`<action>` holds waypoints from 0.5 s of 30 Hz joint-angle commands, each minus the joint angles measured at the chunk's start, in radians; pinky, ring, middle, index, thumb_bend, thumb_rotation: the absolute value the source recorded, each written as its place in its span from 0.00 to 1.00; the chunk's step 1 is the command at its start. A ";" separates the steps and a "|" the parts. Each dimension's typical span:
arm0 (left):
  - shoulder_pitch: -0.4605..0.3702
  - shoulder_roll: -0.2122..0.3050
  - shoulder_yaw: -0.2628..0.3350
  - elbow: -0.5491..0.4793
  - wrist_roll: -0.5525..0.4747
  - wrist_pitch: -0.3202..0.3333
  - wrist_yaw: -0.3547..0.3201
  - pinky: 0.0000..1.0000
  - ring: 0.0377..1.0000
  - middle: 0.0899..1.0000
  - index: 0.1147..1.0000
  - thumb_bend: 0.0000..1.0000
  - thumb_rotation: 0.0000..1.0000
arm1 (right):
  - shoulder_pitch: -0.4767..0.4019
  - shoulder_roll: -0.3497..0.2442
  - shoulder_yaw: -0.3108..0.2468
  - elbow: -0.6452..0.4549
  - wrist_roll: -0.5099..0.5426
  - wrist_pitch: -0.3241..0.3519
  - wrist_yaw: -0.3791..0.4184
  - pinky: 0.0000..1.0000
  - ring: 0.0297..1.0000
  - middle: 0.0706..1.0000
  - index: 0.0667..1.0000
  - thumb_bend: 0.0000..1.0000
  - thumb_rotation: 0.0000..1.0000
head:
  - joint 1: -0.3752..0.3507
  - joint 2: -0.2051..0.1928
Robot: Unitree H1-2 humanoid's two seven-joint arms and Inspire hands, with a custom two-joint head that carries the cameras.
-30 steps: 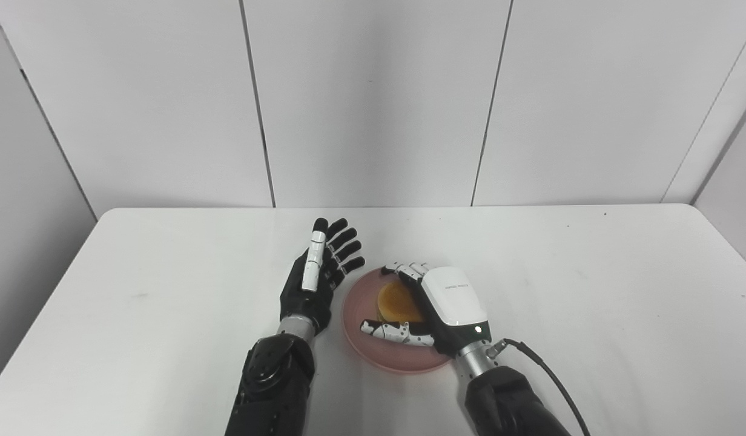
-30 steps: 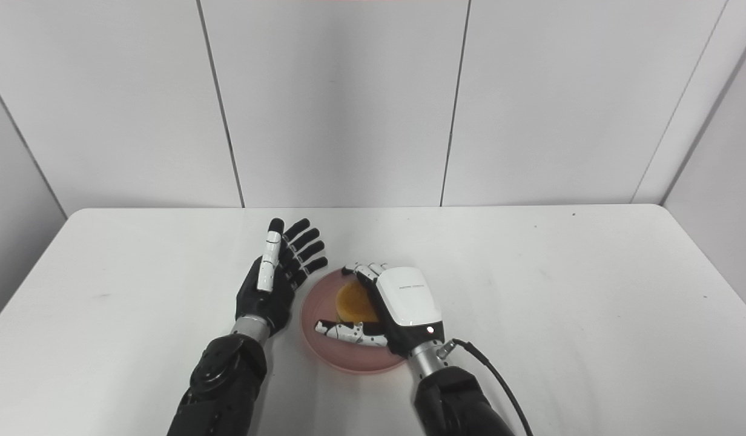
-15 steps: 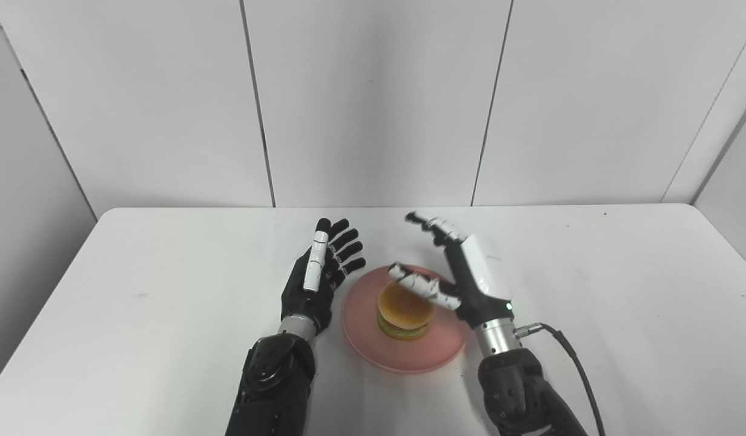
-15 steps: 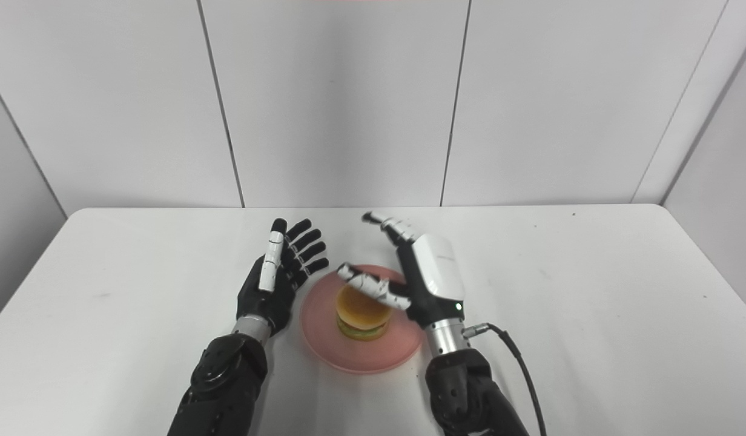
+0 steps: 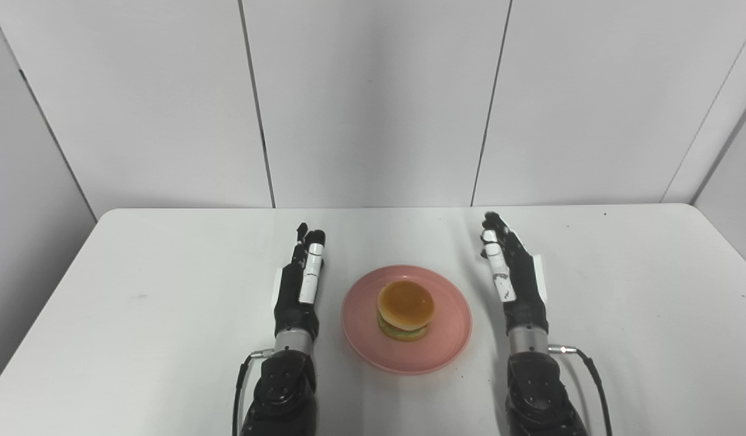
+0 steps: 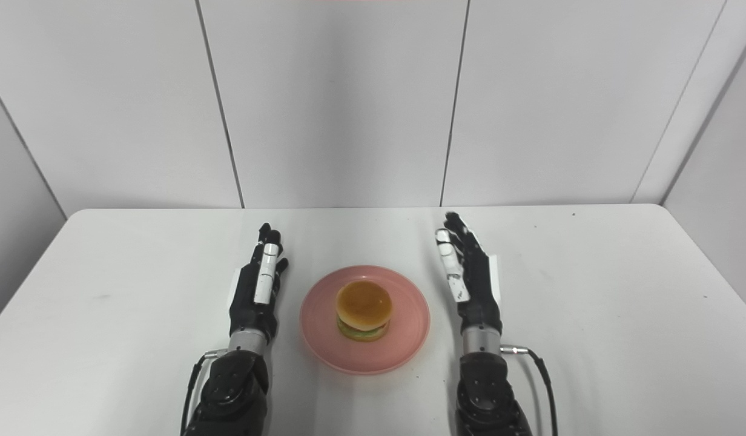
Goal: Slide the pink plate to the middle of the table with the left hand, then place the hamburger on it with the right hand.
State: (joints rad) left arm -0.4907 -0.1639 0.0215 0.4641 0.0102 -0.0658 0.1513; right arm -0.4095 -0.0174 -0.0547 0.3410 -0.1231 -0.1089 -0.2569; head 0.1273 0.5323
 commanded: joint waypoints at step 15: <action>-0.017 0.042 0.003 -0.043 0.008 0.046 -0.005 1.00 1.00 1.00 1.00 0.75 0.88 | 0.008 -0.017 -0.004 0.019 0.001 0.002 0.012 0.77 0.83 0.85 0.82 0.70 1.00 | -0.006 0.006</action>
State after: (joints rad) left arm -0.4776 -0.1308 0.0277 0.4311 0.0247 -0.0274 0.1652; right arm -0.4061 -0.0248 -0.0581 0.3511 -0.1136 -0.1006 -0.2504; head 0.1212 0.5369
